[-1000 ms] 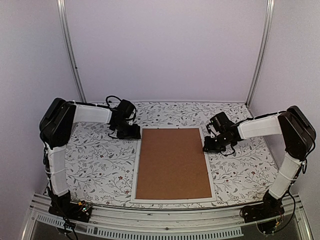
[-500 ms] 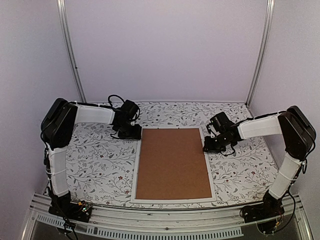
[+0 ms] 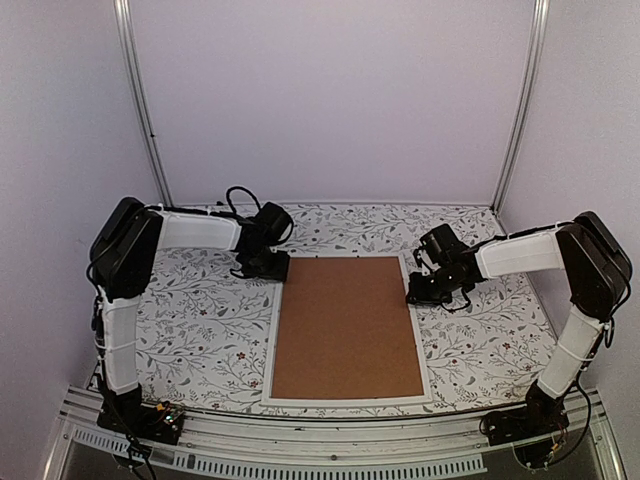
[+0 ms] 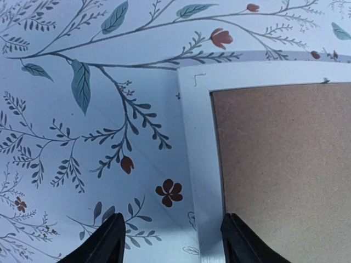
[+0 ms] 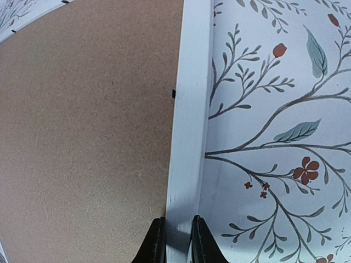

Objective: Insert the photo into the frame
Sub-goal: Press the fastener onto the backboard.

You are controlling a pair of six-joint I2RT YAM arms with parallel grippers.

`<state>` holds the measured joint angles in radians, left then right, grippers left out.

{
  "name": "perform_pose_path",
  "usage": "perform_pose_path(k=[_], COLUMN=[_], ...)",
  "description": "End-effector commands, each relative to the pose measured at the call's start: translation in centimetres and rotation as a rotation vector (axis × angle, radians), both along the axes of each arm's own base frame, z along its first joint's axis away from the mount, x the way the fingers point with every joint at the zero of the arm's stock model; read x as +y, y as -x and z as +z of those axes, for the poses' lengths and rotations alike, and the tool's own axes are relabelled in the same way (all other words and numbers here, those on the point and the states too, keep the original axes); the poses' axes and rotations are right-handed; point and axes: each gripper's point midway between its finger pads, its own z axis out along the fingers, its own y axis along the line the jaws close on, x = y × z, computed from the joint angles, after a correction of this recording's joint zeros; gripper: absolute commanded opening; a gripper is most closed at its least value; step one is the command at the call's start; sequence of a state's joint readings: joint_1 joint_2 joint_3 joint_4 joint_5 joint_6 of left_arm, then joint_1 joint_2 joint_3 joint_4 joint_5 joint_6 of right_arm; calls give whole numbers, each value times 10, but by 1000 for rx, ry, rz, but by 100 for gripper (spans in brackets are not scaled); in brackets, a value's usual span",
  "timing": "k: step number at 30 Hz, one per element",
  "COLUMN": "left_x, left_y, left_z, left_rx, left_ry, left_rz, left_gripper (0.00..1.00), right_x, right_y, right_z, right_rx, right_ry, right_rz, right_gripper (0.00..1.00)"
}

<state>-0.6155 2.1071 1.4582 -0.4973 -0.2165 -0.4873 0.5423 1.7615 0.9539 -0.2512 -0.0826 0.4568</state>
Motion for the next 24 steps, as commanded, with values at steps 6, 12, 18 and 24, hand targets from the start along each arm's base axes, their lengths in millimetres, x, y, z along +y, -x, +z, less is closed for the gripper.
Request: perform_pose_path(k=[6, 12, 18, 24], left_x=[-36, -34, -32, -41], left_y=[54, 53, 43, 24], left_z=[-57, -49, -23, 30], left_rx=[153, 118, 36, -86], left_ry=[-114, -172, -201, -122], left_rz=[-145, -145, -141, -128], left_gripper=[63, 63, 66, 68], right_x=[16, 16, 17, 21], right_y=[20, 19, 17, 15], right_z=[-12, -11, -8, -3], right_rx=[56, 59, 59, 59], right_ry=[-28, -24, -25, -39], right_rz=[58, 57, 56, 61], right_gripper=[8, 8, 9, 10])
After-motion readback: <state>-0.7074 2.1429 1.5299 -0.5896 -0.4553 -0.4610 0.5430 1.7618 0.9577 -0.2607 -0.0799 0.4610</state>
